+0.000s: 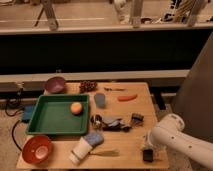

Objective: Wipe table surface with eraser

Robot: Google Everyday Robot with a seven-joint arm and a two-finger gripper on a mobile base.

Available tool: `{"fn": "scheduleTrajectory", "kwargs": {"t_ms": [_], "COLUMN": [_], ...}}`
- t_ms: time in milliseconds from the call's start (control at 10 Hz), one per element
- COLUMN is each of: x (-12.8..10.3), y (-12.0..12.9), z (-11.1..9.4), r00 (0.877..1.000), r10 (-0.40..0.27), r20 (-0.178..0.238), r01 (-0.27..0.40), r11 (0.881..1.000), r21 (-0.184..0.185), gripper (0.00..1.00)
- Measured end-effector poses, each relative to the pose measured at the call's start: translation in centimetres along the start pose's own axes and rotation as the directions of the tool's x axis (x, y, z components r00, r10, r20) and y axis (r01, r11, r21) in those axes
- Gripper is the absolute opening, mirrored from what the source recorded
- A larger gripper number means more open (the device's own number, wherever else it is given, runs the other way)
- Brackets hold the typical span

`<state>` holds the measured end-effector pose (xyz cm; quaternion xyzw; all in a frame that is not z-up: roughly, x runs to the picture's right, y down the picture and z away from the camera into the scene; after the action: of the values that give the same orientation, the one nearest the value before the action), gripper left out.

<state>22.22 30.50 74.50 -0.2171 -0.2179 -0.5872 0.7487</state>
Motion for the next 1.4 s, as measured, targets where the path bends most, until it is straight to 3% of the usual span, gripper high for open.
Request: {"fn": "scheduleTrajectory", "kwargs": {"t_ms": [400,600,1000,1400], "x": [1.7,2.1,0.8,-1.7], "y": [0.0,-2.1,-8.3,-9.7], "z": [0.8,1.3,2.7,1.9], "r00": [1.0,1.0,0.997,0.984], "r10": [0.024,0.018,-0.051,-0.128], "r20": [-0.014,-0.003,0.065,0.121], "r01": [-0.024,-0.018,0.053,0.127], "r11": [0.999,1.0,0.998,0.992], "r21": [-0.026,-0.025,-0.016,0.017], "gripper": [0.08,0.08,0.08,0.08]}}
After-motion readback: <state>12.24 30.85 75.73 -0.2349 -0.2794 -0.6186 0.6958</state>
